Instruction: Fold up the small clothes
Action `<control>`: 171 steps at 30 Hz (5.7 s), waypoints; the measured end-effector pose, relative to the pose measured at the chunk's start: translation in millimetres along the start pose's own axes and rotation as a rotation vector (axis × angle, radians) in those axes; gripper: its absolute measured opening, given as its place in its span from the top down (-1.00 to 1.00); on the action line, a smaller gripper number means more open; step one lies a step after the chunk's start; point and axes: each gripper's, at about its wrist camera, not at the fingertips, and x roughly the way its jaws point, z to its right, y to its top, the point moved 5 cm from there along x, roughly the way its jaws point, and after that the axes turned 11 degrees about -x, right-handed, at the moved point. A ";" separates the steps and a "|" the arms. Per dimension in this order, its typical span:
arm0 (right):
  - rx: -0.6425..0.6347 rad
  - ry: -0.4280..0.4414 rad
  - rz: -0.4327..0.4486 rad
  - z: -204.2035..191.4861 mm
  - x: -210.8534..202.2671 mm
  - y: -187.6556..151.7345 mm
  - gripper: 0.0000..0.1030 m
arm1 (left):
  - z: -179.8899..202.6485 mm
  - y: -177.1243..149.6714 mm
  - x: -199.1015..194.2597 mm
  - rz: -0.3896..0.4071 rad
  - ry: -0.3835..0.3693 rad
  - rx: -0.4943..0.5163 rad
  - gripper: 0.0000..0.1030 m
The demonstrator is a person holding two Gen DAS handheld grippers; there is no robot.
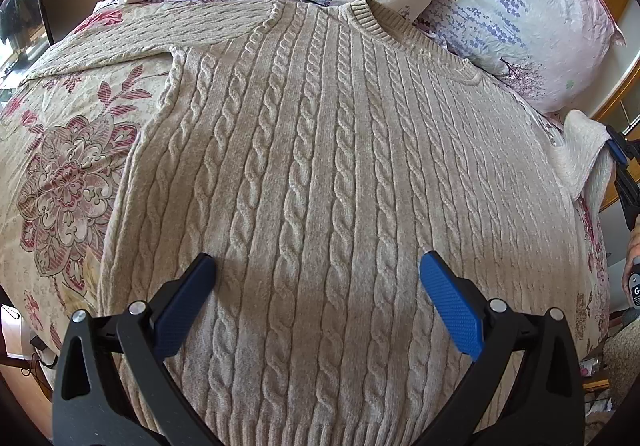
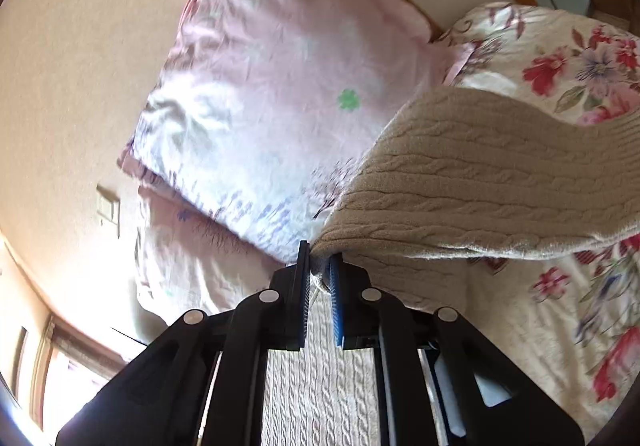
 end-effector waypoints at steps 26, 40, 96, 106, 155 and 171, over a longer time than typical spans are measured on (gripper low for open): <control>0.528 -0.258 0.070 125.7 -68.1 -61.5 -0.06 | 5.2 5.8 -6.3 -0.002 -0.081 -0.013 -0.97; 0.606 -0.311 0.151 162.4 -64.3 -45.6 0.75 | -0.2 13.2 -23.7 0.027 -0.161 -0.025 -0.97; -0.417 -0.117 -0.568 -150.7 141.0 -198.8 -0.97 | -236.3 190.9 -9.4 0.141 -0.310 -0.773 -0.81; -0.368 -0.219 -0.644 -122.4 131.9 -220.5 -0.97 | -278.1 206.1 15.8 0.158 -0.434 -1.075 -0.08; -0.335 -0.241 -0.584 -72.4 62.2 -188.6 -0.97 | -75.2 156.0 46.9 -0.002 -0.673 -0.833 -0.07; -0.346 -0.221 -0.587 -68.1 52.6 -181.8 -0.97 | -29.0 188.2 26.4 0.128 -1.057 -1.017 0.87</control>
